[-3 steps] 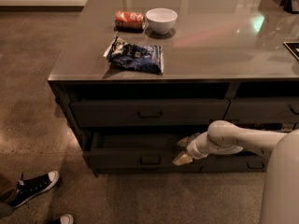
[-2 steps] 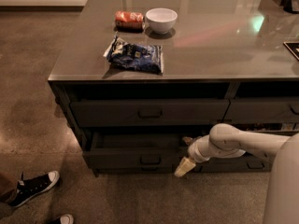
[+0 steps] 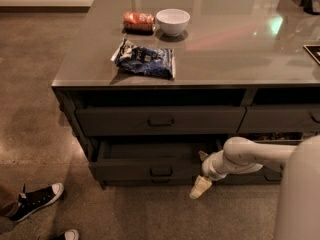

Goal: Open middle drawer

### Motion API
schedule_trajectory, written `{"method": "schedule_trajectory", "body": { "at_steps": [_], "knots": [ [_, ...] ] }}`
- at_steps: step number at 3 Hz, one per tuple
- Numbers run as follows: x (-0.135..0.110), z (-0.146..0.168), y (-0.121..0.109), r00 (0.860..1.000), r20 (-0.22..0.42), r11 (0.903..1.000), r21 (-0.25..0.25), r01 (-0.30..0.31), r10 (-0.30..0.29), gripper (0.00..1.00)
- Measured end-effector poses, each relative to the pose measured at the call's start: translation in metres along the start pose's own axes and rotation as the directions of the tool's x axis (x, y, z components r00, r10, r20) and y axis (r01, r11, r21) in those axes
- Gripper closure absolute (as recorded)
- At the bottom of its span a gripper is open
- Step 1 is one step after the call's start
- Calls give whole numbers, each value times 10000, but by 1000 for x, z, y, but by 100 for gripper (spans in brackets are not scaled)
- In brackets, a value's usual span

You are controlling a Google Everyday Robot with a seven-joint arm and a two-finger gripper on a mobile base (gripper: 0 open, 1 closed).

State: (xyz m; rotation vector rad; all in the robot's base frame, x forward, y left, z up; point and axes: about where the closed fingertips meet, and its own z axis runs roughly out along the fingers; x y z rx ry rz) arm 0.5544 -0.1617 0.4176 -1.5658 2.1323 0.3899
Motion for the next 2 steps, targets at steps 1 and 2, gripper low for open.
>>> {"method": "schedule_trajectory", "body": {
  "at_steps": [1,2],
  "knots": [
    [5,10,4,9977,-671,9990,-441,-20,-9,0],
    [8,14,9,9922,-1241,9966,-825,-13,-90,5]
  ]
}}
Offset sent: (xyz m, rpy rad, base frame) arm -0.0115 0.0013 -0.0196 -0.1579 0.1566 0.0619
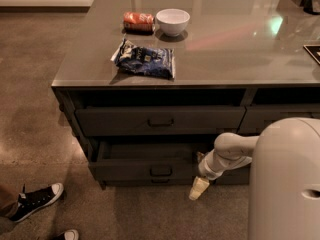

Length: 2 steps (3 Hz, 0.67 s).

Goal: Open middle drawer

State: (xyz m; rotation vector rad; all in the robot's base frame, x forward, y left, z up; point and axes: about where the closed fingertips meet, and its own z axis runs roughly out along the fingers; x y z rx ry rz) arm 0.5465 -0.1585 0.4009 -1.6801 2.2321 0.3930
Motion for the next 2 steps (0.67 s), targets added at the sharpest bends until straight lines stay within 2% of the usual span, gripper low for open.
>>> {"method": "schedule_trajectory", "body": {
  "at_steps": [1,2],
  "knots": [
    [2,-6,6,10000,-65,9999,-98,22,-23,23],
    [-1,-12,6,10000,-64,9999,-98,22,-23,36]
  ]
}}
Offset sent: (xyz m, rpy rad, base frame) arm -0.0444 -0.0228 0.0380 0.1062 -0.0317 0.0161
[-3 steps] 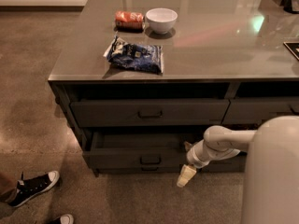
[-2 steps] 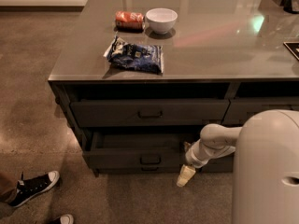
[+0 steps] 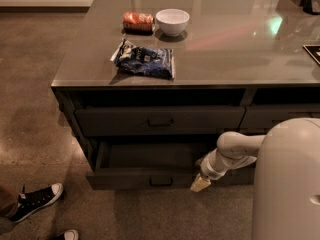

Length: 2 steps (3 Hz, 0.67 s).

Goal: Open middle drawer

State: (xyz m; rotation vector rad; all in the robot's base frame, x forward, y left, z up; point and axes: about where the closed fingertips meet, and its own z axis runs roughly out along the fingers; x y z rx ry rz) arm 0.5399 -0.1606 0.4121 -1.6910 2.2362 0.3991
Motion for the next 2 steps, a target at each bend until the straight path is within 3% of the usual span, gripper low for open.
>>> {"method": "schedule_trajectory", "body": {
  "at_steps": [1,2],
  "knots": [
    [-1,-2,0,10000,2,10000,0,0,0,35],
    [9,-17,21,9983,585,10000,53,78,-81,16]
  ]
}}
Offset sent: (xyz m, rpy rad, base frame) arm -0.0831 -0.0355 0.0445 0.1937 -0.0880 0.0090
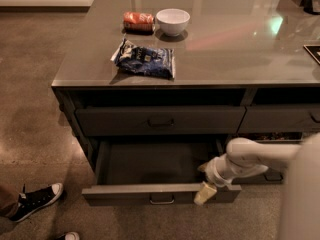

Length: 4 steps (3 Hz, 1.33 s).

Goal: Open middle drawer

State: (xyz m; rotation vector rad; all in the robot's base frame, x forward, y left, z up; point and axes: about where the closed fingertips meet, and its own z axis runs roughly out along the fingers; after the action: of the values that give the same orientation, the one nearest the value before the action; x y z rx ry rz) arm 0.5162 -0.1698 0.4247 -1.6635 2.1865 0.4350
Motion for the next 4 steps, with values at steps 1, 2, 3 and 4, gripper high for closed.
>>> {"method": "schedule_trajectory", "body": {
  "at_steps": [1,2,3,4],
  "knots": [
    [19,-10,5,9998,146,9997,192,-169,166,0],
    [19,-10,5,9998,148,9997,192,-170,167,0],
    [3,-9,10,9993,311,9996,192,-219,213,0],
    [-23,-16,21,9983,585,9996,277,54,-71,19]
  ]
}}
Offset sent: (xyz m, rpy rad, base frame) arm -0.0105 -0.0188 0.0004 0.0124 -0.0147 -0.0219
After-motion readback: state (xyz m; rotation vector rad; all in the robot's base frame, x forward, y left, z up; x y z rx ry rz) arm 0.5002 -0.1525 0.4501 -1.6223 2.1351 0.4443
